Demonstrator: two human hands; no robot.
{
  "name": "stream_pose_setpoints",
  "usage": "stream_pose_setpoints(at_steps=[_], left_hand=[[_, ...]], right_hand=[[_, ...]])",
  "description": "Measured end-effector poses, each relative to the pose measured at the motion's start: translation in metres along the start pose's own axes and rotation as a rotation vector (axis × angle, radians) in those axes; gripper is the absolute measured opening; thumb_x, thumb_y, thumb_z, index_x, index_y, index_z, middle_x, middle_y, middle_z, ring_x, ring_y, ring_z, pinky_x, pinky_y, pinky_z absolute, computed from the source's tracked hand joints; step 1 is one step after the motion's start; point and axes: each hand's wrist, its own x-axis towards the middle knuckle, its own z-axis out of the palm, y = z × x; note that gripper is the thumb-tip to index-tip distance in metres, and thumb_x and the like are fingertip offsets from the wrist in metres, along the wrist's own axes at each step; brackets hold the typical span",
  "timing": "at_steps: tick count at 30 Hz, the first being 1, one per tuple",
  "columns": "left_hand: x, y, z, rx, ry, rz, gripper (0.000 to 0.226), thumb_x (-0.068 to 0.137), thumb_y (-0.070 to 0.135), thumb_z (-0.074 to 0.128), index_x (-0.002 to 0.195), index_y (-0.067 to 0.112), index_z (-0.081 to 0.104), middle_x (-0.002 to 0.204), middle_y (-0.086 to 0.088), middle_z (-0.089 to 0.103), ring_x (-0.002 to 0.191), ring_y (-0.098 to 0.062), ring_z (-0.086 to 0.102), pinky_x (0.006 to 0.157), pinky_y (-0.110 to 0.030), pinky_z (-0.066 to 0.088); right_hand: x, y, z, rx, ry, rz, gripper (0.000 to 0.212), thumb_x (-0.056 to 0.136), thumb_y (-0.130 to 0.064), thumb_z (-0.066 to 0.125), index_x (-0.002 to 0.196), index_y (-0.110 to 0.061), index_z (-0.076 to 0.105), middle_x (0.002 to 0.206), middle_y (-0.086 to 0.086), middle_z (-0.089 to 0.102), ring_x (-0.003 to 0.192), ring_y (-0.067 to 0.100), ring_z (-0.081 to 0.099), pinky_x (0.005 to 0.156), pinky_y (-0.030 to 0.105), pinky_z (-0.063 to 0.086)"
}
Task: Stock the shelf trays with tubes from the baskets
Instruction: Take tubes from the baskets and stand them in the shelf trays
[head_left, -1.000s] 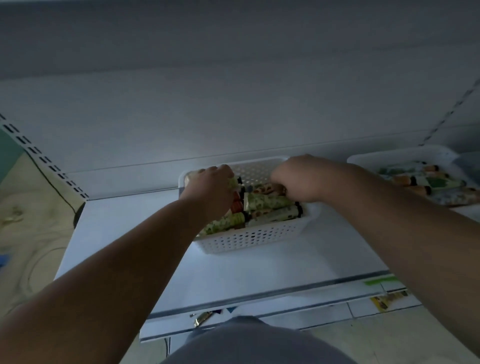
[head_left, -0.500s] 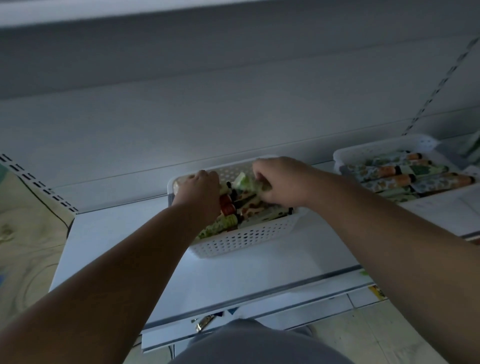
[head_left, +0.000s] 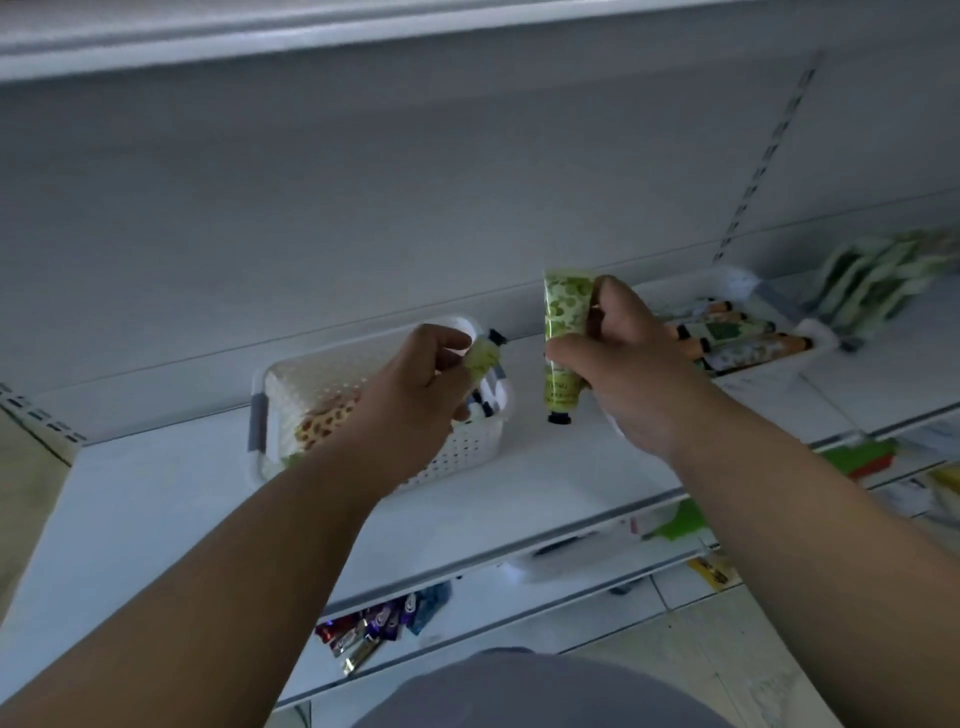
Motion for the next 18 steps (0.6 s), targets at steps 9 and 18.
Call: stream_pose_setpoints(at_steps=[9, 18], left_hand=[[0.0, 0.056, 0.182, -0.122, -0.125, -0.03, 0.041, 0.091, 0.009, 0.057, 0.126, 0.03, 0.057, 0.109, -0.004, 0.064, 0.081, -0.015, 0.07, 0.076, -0.037, 0.059], [0.035, 0.11, 0.312, -0.149, -0.089, -0.091, 0.019, 0.082, 0.005, 0.067, 0.091, 0.02, 0.062, 0.094, 0.0, 0.07, 0.079, -0.013, 0.072, 0.07, -0.042, 0.06]], right_hand=[[-0.07, 0.027, -0.186, 0.094, 0.193, 0.001, 0.009, 0.098, -0.015, 0.053, 0.106, -0.013, 0.055, 0.07, -0.012, 0.06, 0.065, 0.007, 0.058, 0.056, 0.028, 0.05], [-0.07, 0.054, -0.347, -0.132, 0.408, 0.02, 0.014, 0.086, -0.029, 0.069, 0.091, -0.017, 0.062, 0.088, 0.015, 0.067, 0.081, 0.028, 0.067, 0.071, 0.049, 0.059]])
